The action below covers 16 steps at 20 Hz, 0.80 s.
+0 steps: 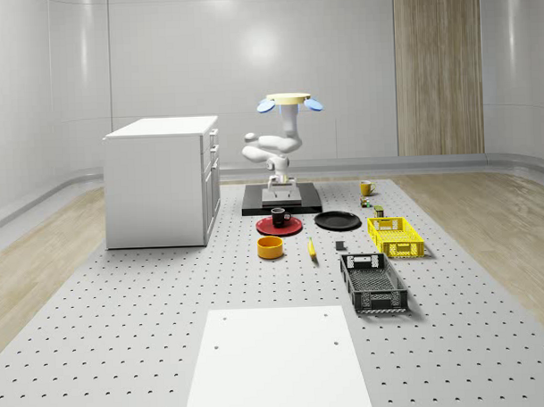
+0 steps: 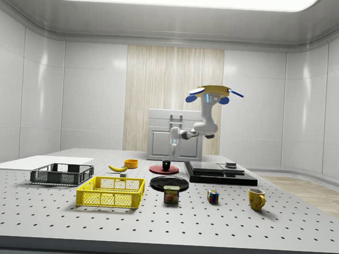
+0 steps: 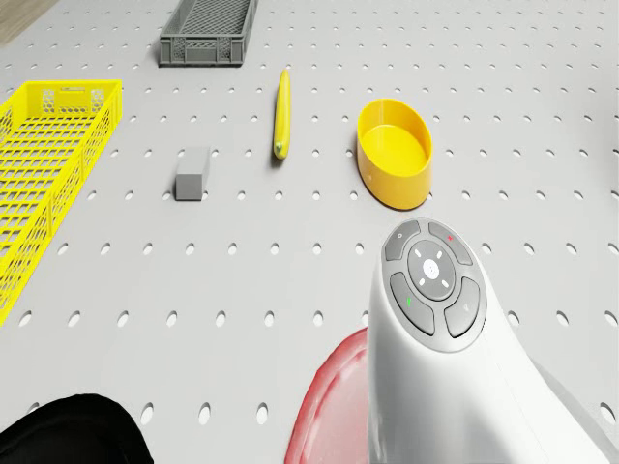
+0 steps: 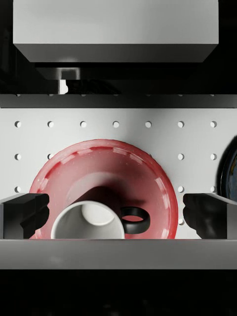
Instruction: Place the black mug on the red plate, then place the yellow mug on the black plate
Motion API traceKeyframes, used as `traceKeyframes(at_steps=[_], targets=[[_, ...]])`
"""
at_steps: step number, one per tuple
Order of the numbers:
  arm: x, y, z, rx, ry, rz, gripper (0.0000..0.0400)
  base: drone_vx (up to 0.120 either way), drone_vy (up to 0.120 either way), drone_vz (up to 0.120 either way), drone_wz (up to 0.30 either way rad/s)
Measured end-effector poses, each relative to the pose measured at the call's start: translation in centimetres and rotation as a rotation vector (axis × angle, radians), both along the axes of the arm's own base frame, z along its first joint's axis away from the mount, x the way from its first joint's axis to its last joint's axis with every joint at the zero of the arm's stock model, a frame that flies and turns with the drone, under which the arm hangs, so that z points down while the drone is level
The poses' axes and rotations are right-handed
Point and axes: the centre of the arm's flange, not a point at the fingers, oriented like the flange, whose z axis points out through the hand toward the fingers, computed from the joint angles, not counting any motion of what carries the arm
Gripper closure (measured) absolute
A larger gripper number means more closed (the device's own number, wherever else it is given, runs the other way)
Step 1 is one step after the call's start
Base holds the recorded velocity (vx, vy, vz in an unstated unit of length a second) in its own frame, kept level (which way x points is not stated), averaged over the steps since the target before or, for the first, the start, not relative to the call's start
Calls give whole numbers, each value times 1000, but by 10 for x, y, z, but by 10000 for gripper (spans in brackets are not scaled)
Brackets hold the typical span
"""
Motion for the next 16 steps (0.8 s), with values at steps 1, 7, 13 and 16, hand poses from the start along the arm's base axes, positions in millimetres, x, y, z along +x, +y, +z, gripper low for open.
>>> traceKeyframes(at_steps=[1,7,13,16], targets=[[0,0,0,0,0,0,0,-120,120,0,0],[0,0,0,0,0,0,0,-120,120,0,0],[0,0,0,0,0,0,0,-120,120,0,0],[0,0,0,0,0,0,0,-120,120,0,0]])
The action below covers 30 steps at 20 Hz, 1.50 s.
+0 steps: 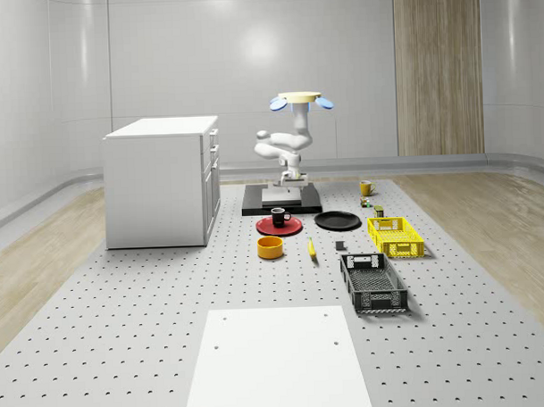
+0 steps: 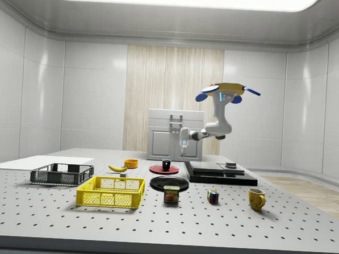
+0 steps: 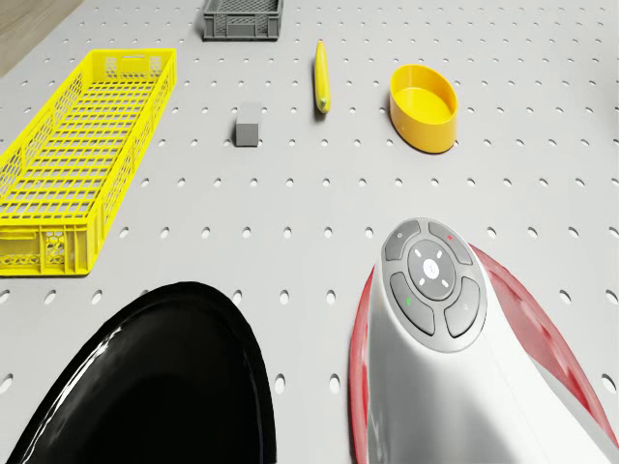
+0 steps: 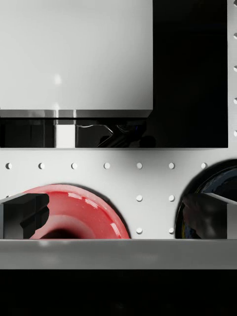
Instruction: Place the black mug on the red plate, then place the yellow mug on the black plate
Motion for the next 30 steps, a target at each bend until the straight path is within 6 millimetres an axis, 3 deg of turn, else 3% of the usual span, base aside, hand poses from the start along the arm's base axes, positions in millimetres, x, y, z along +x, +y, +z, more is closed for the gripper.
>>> traceKeyframes(at_steps=[30], targets=[[0,0,0,0,0,0,0,-120,120,0,0]])
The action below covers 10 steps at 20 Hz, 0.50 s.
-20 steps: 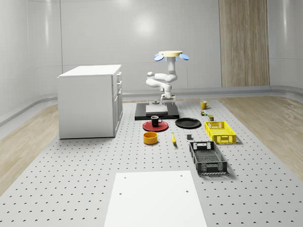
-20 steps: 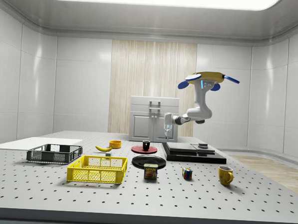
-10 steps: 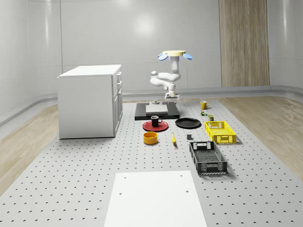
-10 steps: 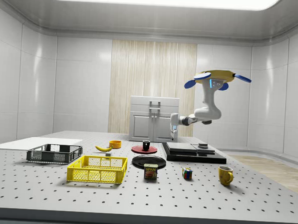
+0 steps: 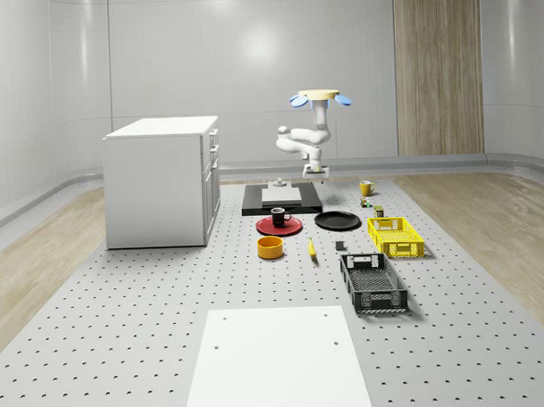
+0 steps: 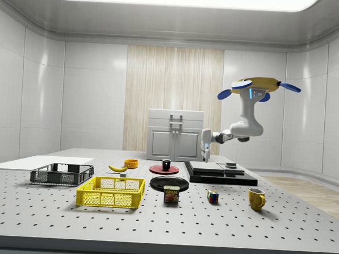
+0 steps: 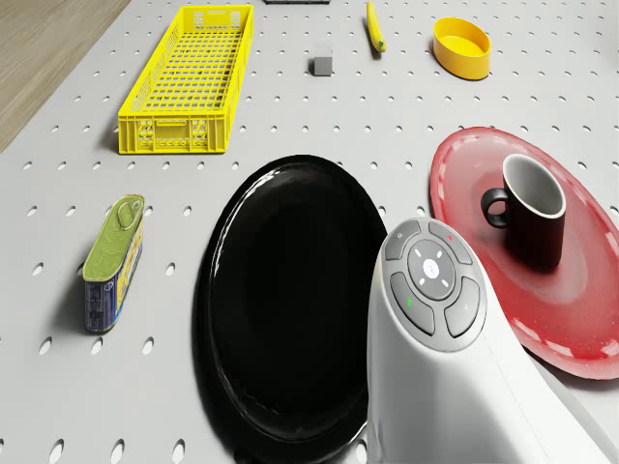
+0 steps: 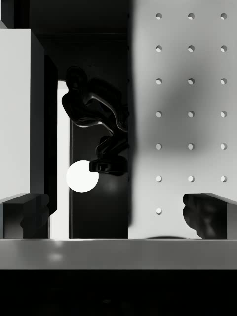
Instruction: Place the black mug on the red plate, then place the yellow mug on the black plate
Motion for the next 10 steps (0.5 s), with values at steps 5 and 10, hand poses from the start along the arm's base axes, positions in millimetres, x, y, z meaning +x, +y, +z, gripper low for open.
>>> traceKeyframes(at_steps=[5,10], targets=[[0,0,0,0,0,0,0,-120,120,0,0],[0,0,0,0,0,0,0,-120,120,0,0]])
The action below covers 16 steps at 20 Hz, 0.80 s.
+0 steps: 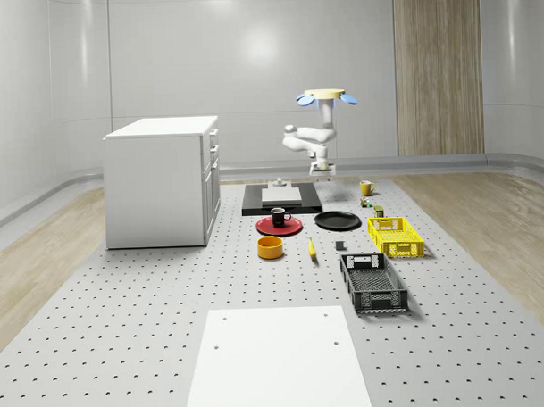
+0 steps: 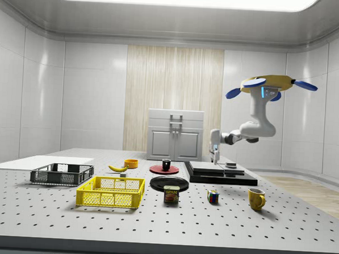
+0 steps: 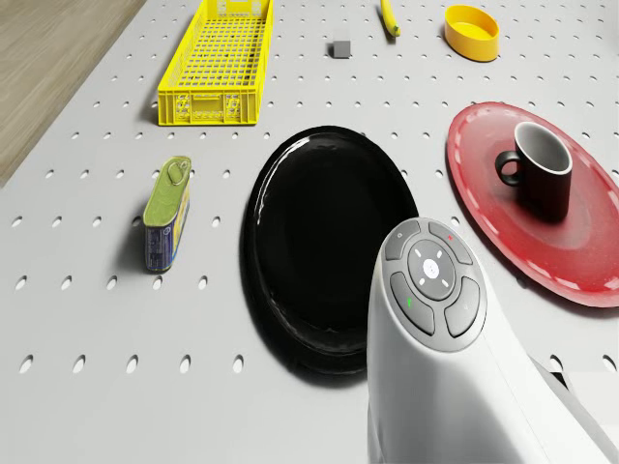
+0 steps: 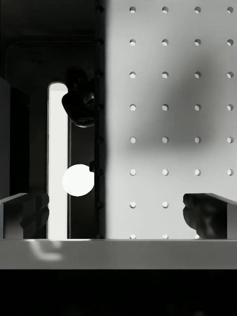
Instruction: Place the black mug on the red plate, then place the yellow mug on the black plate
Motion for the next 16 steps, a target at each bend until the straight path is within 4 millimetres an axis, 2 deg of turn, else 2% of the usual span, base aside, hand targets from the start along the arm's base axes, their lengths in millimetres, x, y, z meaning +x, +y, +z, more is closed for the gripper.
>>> traceKeyframes(at_steps=[16], targets=[[0,0,0,0,0,0,0,-120,120,0,0]])
